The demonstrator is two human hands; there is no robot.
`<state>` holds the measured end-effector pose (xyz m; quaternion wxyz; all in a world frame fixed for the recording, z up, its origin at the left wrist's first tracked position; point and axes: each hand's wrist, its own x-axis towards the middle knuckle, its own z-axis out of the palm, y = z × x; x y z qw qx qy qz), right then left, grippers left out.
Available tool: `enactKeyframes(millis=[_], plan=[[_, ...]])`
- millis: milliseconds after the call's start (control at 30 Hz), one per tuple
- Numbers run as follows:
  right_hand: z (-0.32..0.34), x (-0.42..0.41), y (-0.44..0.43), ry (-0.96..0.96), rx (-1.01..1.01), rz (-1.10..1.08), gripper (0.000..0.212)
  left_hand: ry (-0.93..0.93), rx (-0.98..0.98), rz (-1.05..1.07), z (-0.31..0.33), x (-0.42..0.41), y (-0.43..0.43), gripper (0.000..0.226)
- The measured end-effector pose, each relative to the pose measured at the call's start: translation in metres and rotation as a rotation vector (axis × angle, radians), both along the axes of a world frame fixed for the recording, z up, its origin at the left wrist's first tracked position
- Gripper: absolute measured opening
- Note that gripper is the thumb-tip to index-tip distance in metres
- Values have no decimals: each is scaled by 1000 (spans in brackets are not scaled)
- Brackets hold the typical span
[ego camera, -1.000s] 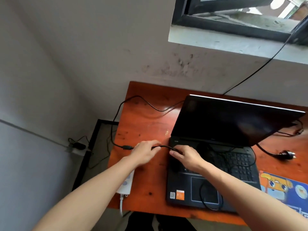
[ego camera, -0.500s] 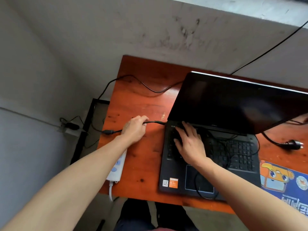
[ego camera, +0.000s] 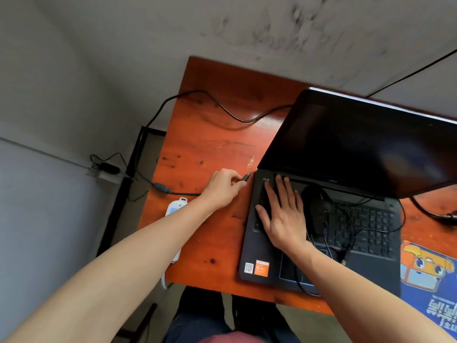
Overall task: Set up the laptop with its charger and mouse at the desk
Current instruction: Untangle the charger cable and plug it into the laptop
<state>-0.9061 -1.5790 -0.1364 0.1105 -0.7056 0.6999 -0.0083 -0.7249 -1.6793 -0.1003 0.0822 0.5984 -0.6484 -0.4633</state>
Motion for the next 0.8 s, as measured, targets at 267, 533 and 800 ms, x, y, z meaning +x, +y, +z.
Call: enactKeyframes(millis=[267,533,800], plan=[[-2,0,0,-5,-40,-2,63,-196,-410,-337,-4,-8,5,21],[-4,1,0,7,-41,0,63,-227,-433,-384,-5,-2,2,39],[-3,1,0,-7,-42,-5,63,-253,-441,-435,-4,5,-5,27]])
